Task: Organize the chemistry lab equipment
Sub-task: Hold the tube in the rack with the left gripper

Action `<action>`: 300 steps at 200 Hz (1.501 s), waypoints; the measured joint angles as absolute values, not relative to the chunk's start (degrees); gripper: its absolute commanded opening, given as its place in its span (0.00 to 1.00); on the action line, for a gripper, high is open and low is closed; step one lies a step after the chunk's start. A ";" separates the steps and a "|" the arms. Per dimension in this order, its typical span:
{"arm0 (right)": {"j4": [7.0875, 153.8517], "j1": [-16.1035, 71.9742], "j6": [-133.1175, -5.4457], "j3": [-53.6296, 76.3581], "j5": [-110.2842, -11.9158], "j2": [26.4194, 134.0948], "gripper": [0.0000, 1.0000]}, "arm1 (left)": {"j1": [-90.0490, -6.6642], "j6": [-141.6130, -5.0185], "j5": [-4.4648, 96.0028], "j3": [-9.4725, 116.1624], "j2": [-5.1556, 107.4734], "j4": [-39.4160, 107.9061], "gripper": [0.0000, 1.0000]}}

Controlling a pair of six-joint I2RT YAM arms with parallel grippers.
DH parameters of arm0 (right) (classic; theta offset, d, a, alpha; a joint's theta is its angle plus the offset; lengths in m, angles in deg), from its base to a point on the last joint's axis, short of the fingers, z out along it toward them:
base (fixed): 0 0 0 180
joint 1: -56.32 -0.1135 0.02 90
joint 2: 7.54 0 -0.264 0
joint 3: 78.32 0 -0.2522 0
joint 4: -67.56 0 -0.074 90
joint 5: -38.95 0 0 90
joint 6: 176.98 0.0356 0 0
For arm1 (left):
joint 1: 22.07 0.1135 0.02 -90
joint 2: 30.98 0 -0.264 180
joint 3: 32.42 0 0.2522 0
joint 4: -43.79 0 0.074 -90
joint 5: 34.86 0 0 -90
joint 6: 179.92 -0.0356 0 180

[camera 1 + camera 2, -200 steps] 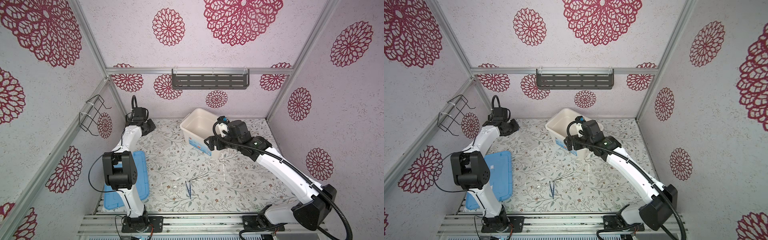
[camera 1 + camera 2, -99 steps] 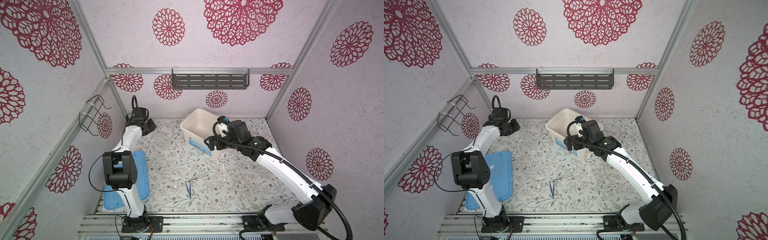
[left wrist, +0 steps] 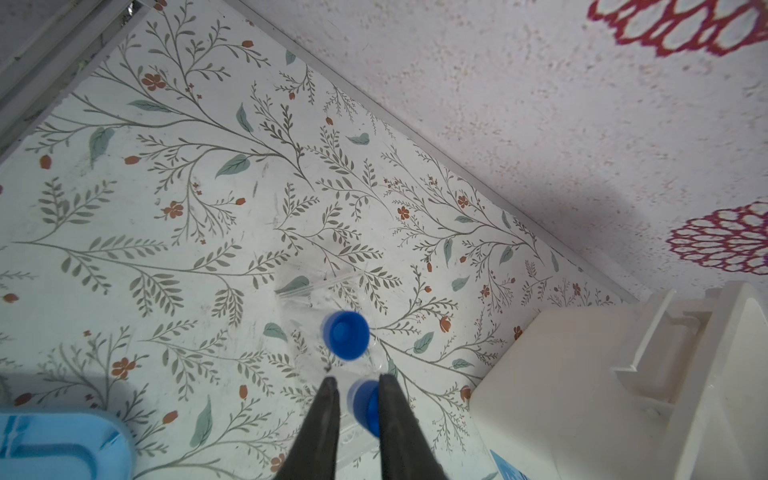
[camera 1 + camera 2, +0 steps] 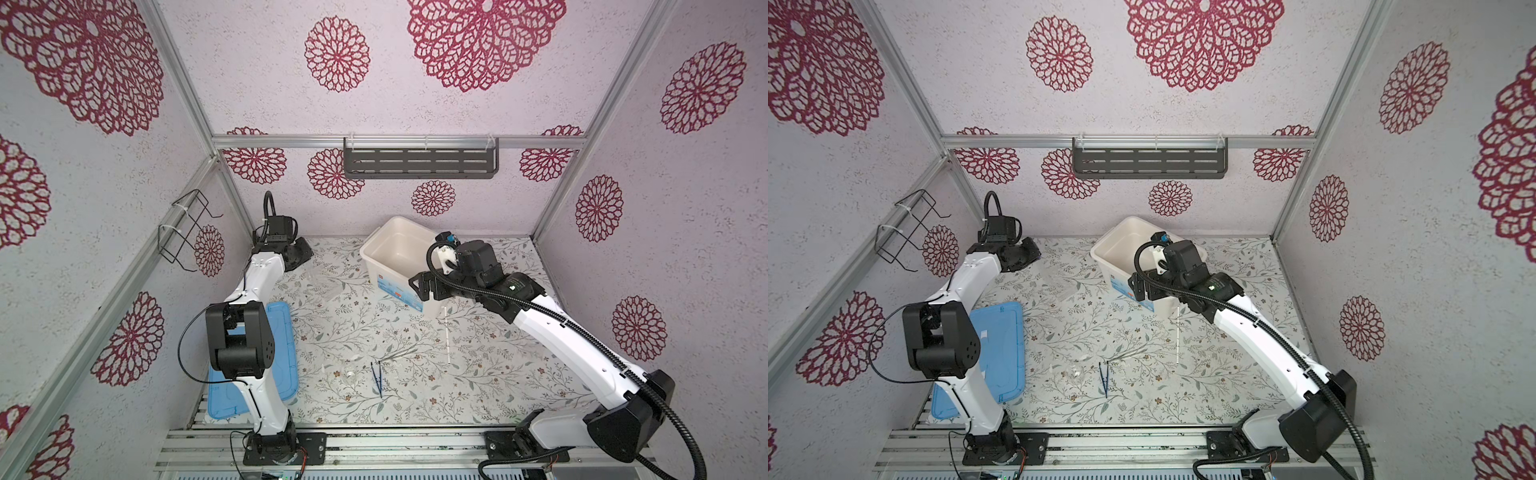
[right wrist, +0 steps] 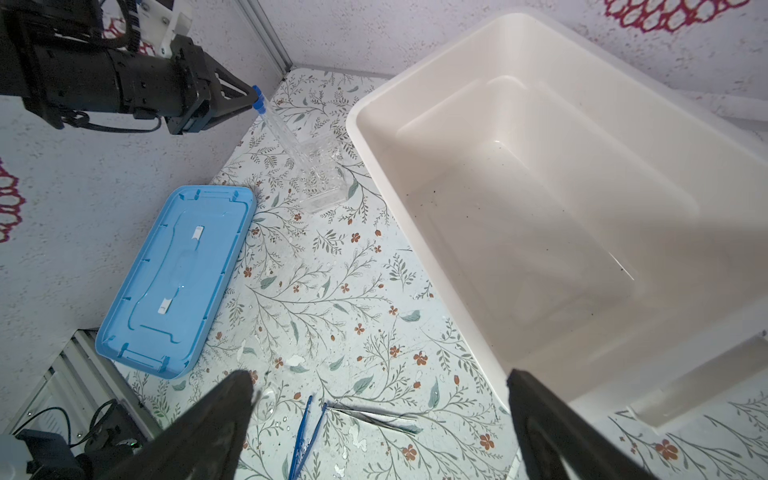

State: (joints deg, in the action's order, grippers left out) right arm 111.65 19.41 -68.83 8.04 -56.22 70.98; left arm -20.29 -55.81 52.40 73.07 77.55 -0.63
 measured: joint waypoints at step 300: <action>111.60 19.43 -68.83 9.09 -55.78 69.93 0.99 | -20.66 -55.73 52.62 72.00 76.24 -1.42 0.28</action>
State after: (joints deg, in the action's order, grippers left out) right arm 111.60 19.43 -68.83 9.09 -55.78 69.93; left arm -20.66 -55.73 52.62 72.00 76.24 -1.42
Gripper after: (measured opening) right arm 0.989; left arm 0.273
